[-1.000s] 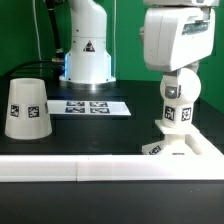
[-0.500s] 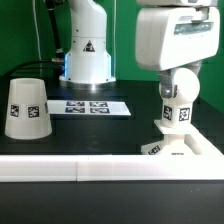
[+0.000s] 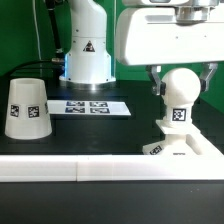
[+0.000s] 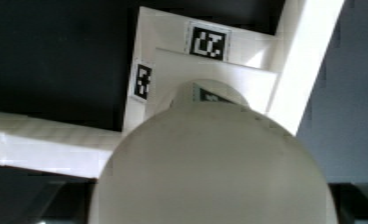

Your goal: Assemble lamp

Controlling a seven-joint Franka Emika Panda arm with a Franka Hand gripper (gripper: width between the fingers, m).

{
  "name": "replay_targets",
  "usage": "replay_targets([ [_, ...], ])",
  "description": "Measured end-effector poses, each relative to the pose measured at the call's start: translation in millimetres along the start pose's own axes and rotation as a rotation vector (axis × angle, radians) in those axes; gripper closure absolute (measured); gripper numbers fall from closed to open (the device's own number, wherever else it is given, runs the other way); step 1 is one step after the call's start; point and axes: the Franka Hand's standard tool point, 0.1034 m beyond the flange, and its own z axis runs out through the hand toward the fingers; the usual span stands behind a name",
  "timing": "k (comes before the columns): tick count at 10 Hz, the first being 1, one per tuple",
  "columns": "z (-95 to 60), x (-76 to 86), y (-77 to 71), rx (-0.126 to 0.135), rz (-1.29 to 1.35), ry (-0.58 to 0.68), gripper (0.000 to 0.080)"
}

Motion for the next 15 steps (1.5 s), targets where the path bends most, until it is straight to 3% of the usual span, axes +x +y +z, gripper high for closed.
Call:
replay_targets([
  [5, -0.4, 0.1, 1.4, -0.001, 0.332, 0.001, 0.022],
  [10, 0.9, -4.7, -0.8, 0.0, 0.85, -0.019, 0.022],
  [15, 1.4, -5.4, -3.5, -0.002, 1.133, -0.025, 0.022],
])
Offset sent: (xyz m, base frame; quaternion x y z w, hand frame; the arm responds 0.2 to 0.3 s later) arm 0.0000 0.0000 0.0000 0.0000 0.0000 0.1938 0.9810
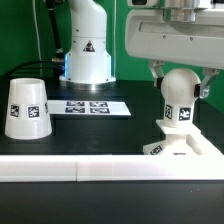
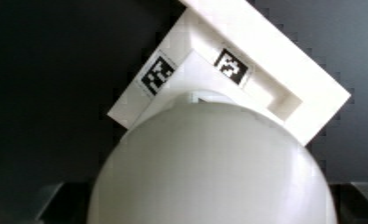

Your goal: Assemble lamp

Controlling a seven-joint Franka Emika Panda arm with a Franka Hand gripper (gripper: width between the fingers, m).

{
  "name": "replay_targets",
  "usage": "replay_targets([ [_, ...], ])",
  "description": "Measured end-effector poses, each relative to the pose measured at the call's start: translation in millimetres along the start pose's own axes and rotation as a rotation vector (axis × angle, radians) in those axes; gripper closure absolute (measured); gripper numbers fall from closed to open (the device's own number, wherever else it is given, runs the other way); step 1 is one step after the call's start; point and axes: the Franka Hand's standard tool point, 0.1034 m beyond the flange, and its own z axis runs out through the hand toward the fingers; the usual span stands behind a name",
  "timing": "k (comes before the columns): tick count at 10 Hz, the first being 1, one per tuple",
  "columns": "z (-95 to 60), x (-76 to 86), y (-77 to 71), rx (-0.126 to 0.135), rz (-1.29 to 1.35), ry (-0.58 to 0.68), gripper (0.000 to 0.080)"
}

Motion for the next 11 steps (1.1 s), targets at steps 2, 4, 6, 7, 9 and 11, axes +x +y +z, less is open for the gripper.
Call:
replay_targets([
  [2, -0.1, 1.0, 0.7, 0.014, 0.236, -0.027, 0.022],
  [4, 0.2, -0.8, -0.4, 0.02, 0.451, -0.05, 0.022],
  [6, -0.8, -3.3, -2.8, 0.023, 0.559, -0.054, 0.022],
  [7, -1.4, -4.0, -3.8, 0.025, 0.613, -0.061, 0.022],
  [9, -2.3, -6.2, -5.7, 0.025, 0.677, -0.062, 0.022],
  [11, -1.7, -6.6, -5.6, 0.024, 0.668, -0.062, 0.0166],
])
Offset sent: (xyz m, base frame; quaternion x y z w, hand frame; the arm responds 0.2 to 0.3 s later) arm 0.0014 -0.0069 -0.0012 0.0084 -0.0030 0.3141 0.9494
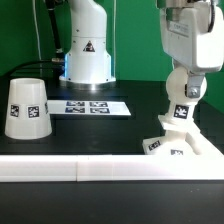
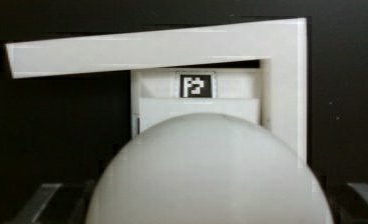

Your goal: Assemble lamp

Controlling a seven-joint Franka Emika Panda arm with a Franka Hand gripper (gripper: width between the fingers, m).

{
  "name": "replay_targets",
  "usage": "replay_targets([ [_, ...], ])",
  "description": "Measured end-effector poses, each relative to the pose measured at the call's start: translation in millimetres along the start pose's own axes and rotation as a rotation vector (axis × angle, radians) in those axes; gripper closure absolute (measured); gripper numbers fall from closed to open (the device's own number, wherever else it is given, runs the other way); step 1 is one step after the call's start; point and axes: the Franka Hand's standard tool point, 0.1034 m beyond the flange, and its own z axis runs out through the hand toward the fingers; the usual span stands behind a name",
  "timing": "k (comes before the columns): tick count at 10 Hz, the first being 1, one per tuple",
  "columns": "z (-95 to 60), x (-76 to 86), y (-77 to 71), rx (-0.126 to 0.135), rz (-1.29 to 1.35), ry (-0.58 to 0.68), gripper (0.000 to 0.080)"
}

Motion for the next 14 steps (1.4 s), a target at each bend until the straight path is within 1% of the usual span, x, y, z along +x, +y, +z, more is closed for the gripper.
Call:
replay_targets([
  [1, 0.4, -0.4, 0.2, -0.001, -0.003, 0.0, 0.0166],
  [2, 0.6, -0.7, 0.3, -0.001, -0.005, 0.0, 0.0113],
  [3, 0.7, -0.9, 0.5, -0.001, -0.009, 0.0, 0.0113],
  [4, 0.7, -1.6, 2.6, -0.01, -0.093, 0.008, 0.0101],
  [5, 0.1, -4.8, 8.3, -0.031, -0.242, 0.021, 0.0101],
  [6, -0.4, -9.7, 13.6, -0.038, -0.38, 0.035, 0.0101],
  [7, -0.2, -14.6, 26.5, -0.054, -0.519, 0.042, 0.0101],
  [8, 1.3, -17.8, 38.3, -0.058, -0.553, 0.042, 0.0101],
  [9, 4.5, -17.3, 49.6, -0.056, -0.554, 0.044, 0.0101],
  [11, 4.6, -17.3, 45.4, -0.053, -0.555, 0.044, 0.0101],
  [12, 5.4, -16.6, 48.2, -0.072, -0.627, 0.05, 0.0101],
  [13, 4.3, -15.8, 52.5, -0.118, -0.769, 0.058, 0.0101],
  [14, 1.4, -13.0, 55.8, -0.154, -0.929, 0.062, 0.0101],
])
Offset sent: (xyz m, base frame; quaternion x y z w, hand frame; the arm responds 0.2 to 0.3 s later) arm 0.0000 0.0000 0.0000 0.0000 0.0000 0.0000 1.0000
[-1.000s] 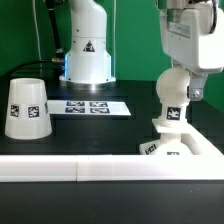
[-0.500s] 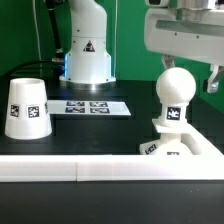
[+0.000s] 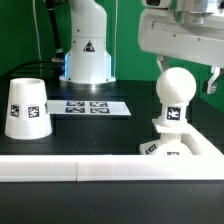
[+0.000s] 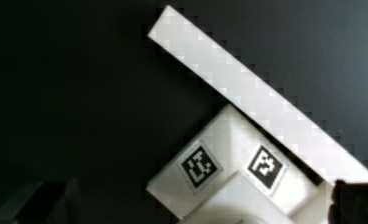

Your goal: Assemble lamp

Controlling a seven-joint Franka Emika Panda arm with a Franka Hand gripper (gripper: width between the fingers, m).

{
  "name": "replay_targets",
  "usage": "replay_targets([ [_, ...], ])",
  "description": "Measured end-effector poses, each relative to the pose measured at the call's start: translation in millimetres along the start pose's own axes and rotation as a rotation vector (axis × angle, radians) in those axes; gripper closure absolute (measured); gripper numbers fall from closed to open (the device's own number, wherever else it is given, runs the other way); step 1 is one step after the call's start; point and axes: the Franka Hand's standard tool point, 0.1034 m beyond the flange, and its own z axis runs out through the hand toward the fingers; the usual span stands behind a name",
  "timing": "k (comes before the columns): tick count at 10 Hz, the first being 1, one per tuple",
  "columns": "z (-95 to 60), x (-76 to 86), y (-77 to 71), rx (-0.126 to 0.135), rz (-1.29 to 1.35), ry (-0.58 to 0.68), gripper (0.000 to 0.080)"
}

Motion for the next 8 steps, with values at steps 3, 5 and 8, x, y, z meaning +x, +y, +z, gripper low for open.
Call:
replay_targets([
  [3, 2.3, 15.8, 25.6, 0.008, -0.112, -0.012, 0.0101],
  [5, 3.0, 12.4, 21.8, 0.007, -0.127, -0.012, 0.0101],
  [8, 6.4, 27.5, 41.0, -0.022, -0.326, 0.0, 0.0101],
])
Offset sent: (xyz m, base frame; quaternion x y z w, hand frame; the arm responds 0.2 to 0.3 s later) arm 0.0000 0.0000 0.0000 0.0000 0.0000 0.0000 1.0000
